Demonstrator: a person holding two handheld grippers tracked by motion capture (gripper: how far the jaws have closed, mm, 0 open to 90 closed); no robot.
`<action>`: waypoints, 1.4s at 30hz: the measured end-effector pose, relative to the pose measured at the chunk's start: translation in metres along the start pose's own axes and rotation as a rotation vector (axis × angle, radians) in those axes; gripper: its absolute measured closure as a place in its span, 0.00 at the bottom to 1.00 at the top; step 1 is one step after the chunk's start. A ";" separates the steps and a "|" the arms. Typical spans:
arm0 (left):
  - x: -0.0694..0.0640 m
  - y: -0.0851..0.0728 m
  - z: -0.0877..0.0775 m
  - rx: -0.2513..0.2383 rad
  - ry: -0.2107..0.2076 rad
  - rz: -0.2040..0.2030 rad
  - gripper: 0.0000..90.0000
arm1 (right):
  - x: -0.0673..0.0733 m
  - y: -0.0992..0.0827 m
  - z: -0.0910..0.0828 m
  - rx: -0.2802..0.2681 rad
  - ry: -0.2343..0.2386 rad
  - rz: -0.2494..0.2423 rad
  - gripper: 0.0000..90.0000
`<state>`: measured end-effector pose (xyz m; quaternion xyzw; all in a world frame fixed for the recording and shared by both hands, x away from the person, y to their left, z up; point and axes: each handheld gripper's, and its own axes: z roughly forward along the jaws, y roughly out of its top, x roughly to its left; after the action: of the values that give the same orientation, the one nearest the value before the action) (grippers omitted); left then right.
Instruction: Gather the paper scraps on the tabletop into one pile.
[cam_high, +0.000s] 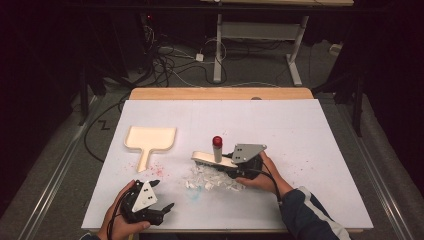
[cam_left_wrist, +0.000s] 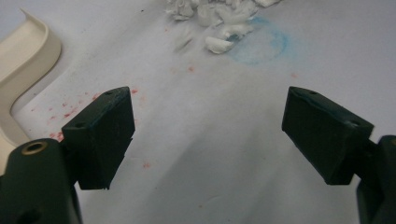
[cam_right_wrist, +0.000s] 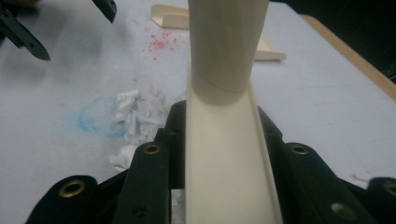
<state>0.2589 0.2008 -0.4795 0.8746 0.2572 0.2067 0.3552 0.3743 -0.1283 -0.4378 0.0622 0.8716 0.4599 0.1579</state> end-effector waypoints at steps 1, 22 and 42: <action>0.000 0.000 0.000 0.001 -0.001 0.002 0.18 | 0.000 0.001 -0.008 -0.012 -0.033 0.016 0.75; 0.000 0.001 0.004 0.010 -0.009 0.007 0.18 | -0.073 -0.025 -0.023 0.115 -0.537 0.237 0.75; 0.001 -0.001 0.001 0.007 -0.010 0.001 0.18 | -0.053 -0.015 0.018 0.131 -0.175 0.070 0.75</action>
<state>0.2600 0.2015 -0.4811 0.8768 0.2559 0.2018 0.3535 0.4311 -0.1360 -0.4481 0.1429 0.8799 0.4001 0.2128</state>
